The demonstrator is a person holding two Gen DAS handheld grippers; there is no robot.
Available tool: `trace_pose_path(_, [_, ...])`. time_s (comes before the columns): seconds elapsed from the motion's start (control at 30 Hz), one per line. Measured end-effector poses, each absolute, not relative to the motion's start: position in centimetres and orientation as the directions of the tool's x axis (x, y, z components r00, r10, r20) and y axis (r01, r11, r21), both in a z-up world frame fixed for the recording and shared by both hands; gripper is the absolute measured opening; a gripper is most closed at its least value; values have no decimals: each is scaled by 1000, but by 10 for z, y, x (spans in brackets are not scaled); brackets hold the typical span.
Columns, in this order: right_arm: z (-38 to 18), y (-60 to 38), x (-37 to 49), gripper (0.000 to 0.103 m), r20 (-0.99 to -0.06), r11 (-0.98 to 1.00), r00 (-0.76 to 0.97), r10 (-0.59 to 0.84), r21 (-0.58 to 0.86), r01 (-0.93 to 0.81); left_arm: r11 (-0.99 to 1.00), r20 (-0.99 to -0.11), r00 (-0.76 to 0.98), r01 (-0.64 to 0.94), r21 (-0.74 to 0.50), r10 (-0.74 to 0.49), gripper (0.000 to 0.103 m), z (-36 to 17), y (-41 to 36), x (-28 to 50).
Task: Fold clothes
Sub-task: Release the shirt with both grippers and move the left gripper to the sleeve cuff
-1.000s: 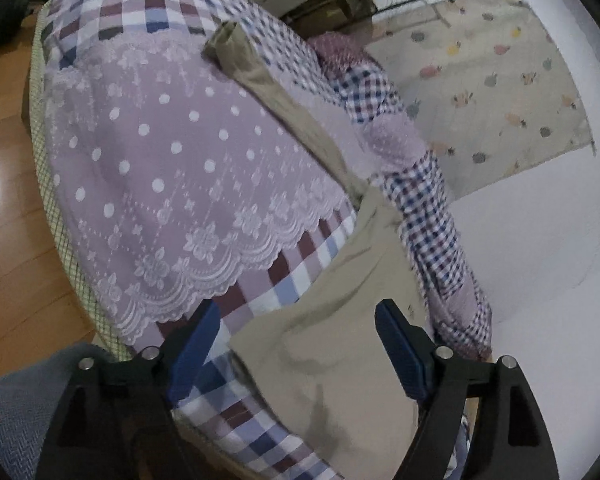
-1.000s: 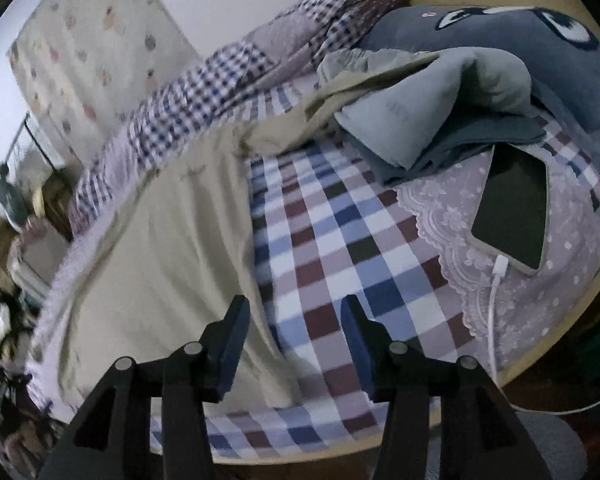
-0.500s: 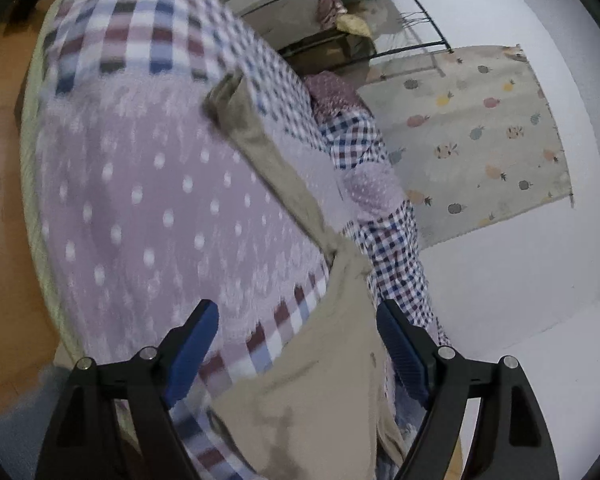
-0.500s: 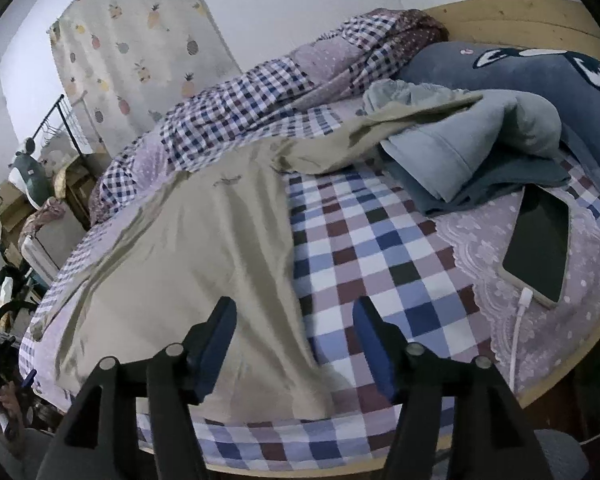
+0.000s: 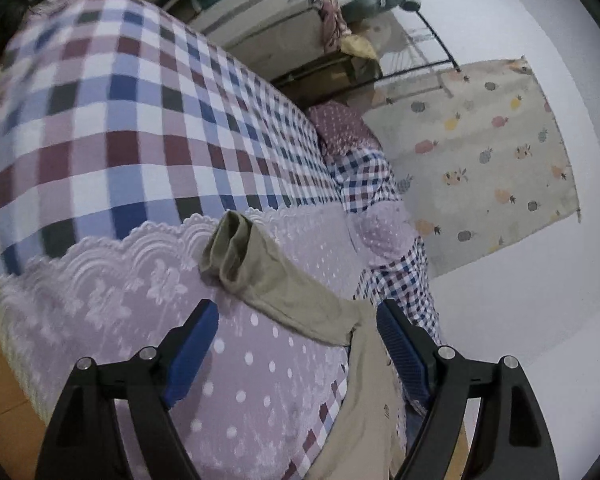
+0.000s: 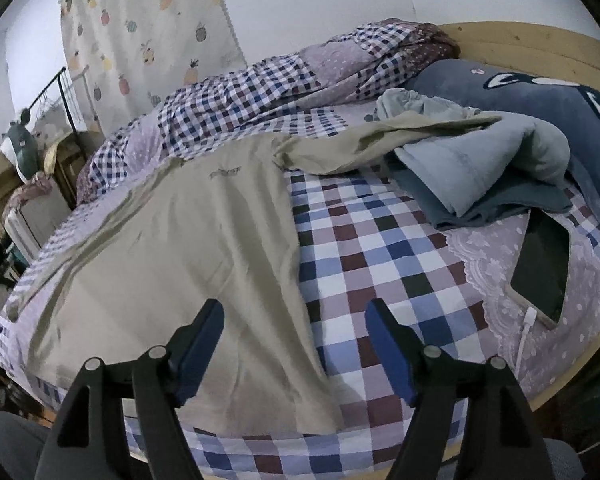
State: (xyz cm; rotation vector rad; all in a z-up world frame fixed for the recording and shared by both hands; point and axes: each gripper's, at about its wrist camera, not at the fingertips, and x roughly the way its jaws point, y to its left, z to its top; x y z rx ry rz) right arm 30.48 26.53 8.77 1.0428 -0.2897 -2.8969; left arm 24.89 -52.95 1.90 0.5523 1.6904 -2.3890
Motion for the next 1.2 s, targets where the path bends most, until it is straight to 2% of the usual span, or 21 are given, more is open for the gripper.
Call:
trace_pose_path(0.47, [77,239,292,77,-662,-993,-746,-76,120,-5,-345,-380,-922,333,-878,77,82,-6,-550,217])
trace_pose_path(0.53, [76,236,291,77,-665,-993,-743,-77,115,-1,-341,-380,-920,329,-881,95,73,-4,-553,213])
trace_pose_path(0.6, [76,234,291,77,-665,-994,-743,-75,109,3,-345,-400,-909,342,-874,112,49,-4,-553,209])
trace_pose_path(0.77, [74,231,290,77,-669,-994,-739,-75,105,5,-379,-483,-868,411,-829,116,12,-4,-550,198])
trace_pose_path(0.9, [75,231,290,77,-670,-995,-738,-75,104,7,-395,-524,-850,466,-792,48,7,7,-561,193])
trace_pose_path(1.2, [76,235,290,77,-674,-994,-736,-66,110,-12,-432,-463,-879,464,-774,-114,5,86,-634,174])
